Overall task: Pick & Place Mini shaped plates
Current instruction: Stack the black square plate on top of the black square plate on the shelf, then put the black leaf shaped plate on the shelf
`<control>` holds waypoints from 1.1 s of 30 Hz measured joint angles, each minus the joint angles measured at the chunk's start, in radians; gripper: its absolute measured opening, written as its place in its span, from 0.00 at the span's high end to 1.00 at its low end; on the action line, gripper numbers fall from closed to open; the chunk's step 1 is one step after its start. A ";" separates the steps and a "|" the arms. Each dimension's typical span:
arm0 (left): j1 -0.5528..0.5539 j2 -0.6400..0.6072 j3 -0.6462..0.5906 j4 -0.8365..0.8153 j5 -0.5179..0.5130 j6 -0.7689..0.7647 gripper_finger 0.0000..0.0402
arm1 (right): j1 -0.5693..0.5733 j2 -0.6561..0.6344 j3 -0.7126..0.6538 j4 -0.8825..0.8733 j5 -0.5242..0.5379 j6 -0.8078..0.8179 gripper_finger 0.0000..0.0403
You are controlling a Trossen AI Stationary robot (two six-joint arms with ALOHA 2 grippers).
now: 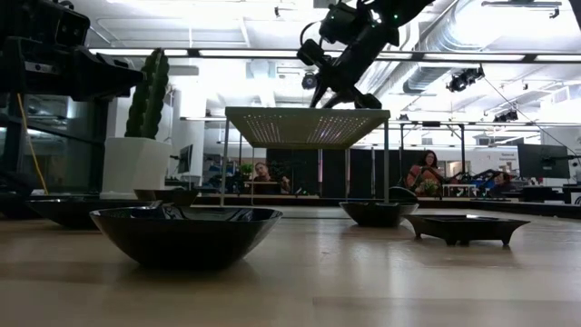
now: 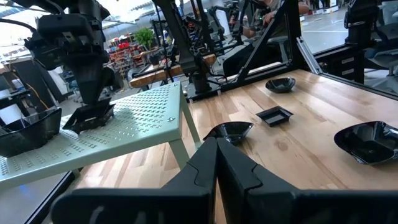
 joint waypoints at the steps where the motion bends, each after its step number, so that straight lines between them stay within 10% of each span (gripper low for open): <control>1: 0.000 0.000 0.000 0.000 0.000 0.000 0.99 | 0.000 0.000 0.000 0.000 0.000 0.000 0.83; 33: 0.000 0.000 0.000 0.000 0.000 0.000 0.99 | 0.080 -0.111 0.001 -0.231 0.116 -0.026 0.72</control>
